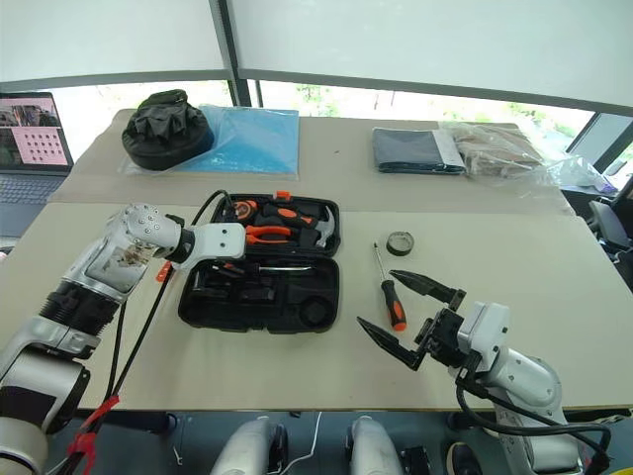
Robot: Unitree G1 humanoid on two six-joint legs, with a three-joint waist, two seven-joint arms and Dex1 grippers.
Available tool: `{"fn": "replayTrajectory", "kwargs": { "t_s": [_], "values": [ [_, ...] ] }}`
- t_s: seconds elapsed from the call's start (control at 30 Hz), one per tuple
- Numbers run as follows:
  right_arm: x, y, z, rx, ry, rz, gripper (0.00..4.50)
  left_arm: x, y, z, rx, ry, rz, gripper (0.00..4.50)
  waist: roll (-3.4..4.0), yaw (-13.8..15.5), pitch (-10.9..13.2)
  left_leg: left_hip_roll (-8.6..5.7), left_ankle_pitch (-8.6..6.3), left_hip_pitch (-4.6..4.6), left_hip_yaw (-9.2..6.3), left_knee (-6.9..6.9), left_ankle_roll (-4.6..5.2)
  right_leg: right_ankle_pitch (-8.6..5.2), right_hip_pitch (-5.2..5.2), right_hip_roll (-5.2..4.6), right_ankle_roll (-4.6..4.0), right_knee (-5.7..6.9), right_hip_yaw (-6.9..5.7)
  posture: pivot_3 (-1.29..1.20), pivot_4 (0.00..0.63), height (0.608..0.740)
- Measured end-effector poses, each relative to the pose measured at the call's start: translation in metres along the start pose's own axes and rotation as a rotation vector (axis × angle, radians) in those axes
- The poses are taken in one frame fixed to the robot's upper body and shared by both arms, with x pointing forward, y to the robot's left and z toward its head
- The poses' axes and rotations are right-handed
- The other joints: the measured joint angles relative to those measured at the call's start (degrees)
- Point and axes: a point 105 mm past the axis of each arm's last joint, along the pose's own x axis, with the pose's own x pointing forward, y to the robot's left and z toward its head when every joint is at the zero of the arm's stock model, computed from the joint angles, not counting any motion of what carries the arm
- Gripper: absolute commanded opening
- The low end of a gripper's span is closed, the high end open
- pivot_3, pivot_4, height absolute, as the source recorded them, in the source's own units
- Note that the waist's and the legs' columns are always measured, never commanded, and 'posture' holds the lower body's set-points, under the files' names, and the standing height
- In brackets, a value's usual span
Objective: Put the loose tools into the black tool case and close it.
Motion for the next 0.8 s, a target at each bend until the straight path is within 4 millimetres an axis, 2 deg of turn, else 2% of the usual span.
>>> {"fn": "replayTrajectory", "kwargs": {
  "t_s": [0.2, 0.4, 0.63, 0.8],
  "values": [
    [0.000, 0.002, -0.001, 0.010, 0.001, 0.006, 4.50, -0.007, 0.010, 0.013, 0.053, -0.014, 0.038, 0.64, 0.00, -0.2, 0.0, -0.02, -0.02, -0.05, -0.06, 0.00, 0.04, 0.11, -0.02, 0.00, -0.17, -0.05, 0.01, 0.00, 0.150, 0.740],
    [0.001, 0.003, -0.001, 0.013, -0.001, 0.009, 4.50, -0.004, 0.011, -0.005, 0.077, 0.059, 0.046, 0.64, 0.00, -0.3, 0.0, -0.01, -0.02, -0.04, -0.03, 0.00, 0.04, 0.11, -0.02, 0.03, -0.17, -0.04, 0.01, 0.00, 0.150, 0.740],
    [0.002, 0.003, -0.001, 0.012, -0.002, 0.008, 4.50, -0.001, 0.013, -0.008, 0.110, 0.053, 0.057, 0.64, 0.01, -0.1, 0.0, -0.01, -0.01, 0.12, -0.02, 0.01, 0.02, 0.07, 0.11, 0.02, -0.10, 0.01, 0.02, 0.00, 0.150, 0.740],
    [0.002, 0.003, -0.001, 0.013, -0.001, 0.009, 4.50, -0.001, 0.005, -0.011, 0.107, 0.052, 0.025, 0.64, 0.02, -0.2, 0.0, 0.02, -0.02, 0.10, -0.04, 0.01, 0.03, 0.11, 0.07, 0.05, -0.17, 0.00, 0.07, 0.00, 0.150, 0.740]
  ]
}}
